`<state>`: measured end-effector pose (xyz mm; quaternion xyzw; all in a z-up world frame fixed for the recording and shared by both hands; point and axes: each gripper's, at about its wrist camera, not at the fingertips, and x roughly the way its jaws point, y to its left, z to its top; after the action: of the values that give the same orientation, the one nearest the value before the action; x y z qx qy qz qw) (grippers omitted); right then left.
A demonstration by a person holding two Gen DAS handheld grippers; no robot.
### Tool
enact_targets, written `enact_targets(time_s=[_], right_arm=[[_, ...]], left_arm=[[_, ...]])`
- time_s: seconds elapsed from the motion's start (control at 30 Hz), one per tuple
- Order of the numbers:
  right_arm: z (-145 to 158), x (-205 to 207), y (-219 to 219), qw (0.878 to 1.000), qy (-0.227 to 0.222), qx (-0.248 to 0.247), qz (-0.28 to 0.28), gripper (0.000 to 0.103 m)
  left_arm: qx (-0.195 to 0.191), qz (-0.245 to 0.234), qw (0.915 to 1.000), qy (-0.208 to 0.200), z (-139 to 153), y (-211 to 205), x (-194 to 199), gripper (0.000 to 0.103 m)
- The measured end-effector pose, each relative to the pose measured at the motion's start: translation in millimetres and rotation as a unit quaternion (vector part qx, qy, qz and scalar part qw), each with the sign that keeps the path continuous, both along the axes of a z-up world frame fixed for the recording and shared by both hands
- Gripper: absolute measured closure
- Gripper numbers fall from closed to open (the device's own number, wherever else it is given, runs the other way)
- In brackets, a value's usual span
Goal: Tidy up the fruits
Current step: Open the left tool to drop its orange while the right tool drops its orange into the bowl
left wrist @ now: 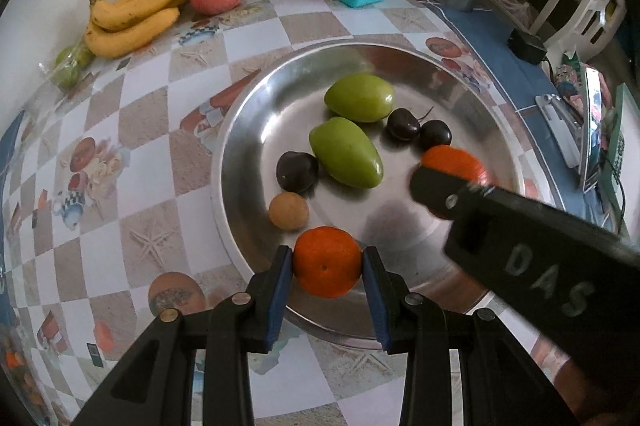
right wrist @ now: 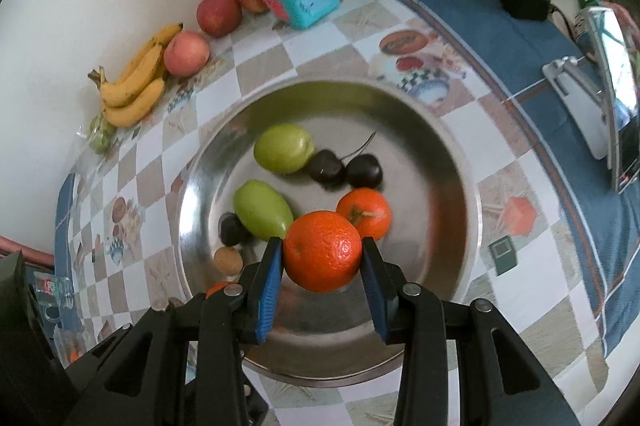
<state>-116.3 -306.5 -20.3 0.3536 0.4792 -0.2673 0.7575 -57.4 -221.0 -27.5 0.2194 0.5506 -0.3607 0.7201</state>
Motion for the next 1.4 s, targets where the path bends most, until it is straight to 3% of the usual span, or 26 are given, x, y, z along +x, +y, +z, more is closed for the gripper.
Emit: enact_targets(time_s=[0.53, 1.17, 1.4], right_arm=[[-10, 8, 7, 1.0, 0.021, 0.012, 0.014, 0.062], [-6, 6, 7, 1.0, 0.019, 0.007, 0.011, 0.06], [-4, 5, 6, 1.0, 0.015, 0.005, 0.003, 0.06]], left_arm=[[-0.006, 0.0, 0.9998, 0.019, 1, -1, 2, 0.064], [-0.019, 0.0, 0.9998, 0.01, 12, 2, 4, 0.058], [-0.017, 0.024, 0.9995, 0.009, 12, 10, 17, 0.058]])
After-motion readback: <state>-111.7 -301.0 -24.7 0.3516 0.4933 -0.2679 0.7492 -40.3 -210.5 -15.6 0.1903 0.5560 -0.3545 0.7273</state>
